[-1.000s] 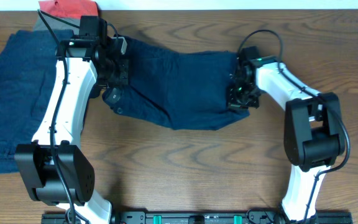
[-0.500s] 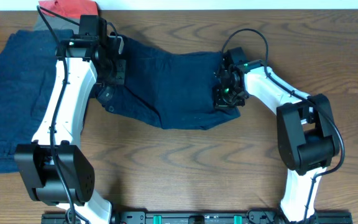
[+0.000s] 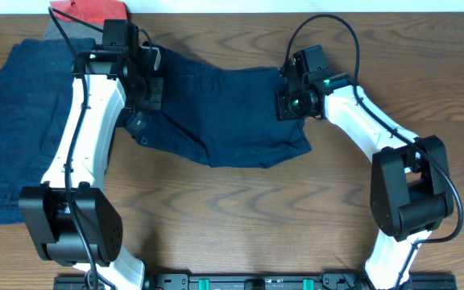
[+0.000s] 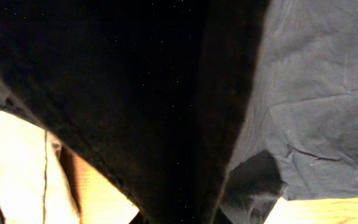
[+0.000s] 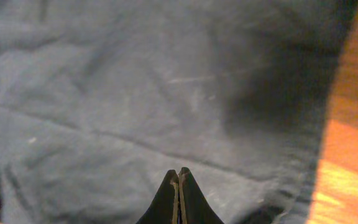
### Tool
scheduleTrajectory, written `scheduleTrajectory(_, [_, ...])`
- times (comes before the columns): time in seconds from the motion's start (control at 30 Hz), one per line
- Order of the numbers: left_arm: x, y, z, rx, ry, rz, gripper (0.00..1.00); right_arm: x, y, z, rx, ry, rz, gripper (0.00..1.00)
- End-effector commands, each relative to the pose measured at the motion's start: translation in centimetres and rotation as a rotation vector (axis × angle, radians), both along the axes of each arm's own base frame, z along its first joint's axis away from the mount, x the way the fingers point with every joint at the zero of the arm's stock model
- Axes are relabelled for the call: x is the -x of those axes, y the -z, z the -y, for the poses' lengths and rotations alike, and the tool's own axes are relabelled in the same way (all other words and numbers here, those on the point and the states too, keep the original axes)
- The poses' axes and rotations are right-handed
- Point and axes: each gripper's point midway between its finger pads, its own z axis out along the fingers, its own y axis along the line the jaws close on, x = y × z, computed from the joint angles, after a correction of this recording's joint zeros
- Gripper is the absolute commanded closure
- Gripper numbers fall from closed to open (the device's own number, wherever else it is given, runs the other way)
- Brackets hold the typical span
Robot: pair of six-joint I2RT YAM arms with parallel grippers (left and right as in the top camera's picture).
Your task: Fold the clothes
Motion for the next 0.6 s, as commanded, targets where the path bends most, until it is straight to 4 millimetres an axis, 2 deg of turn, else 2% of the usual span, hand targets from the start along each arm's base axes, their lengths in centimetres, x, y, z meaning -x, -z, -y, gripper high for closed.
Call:
scheduleTrajectory(0.0, [-0.7,-1.2,-0.2,-0.015,0.003,0.040,0.94,-0.8,0.4,2.0,0.092,0.035,0.034,0.99])
scheduleTrajectory(0.1, [-0.7,-1.2,0.2,-0.015,0.011,0.041,0.94,-1.3,1.0,2.8,0.095,0.053,0.030,0.99])
scheduleTrajectory(0.27, [-0.7,-1.2,0.5,-0.015,0.019,0.041,0.94,-1.5,3.0,3.8,0.103,0.073,-0.005,0.99])
scheduleTrajectory(0.57, [-0.6,-1.2,0.5,-0.007,-0.002,0.039,0.94,-1.6,5.4,3.8,0.110,0.070,-0.035,0.99])
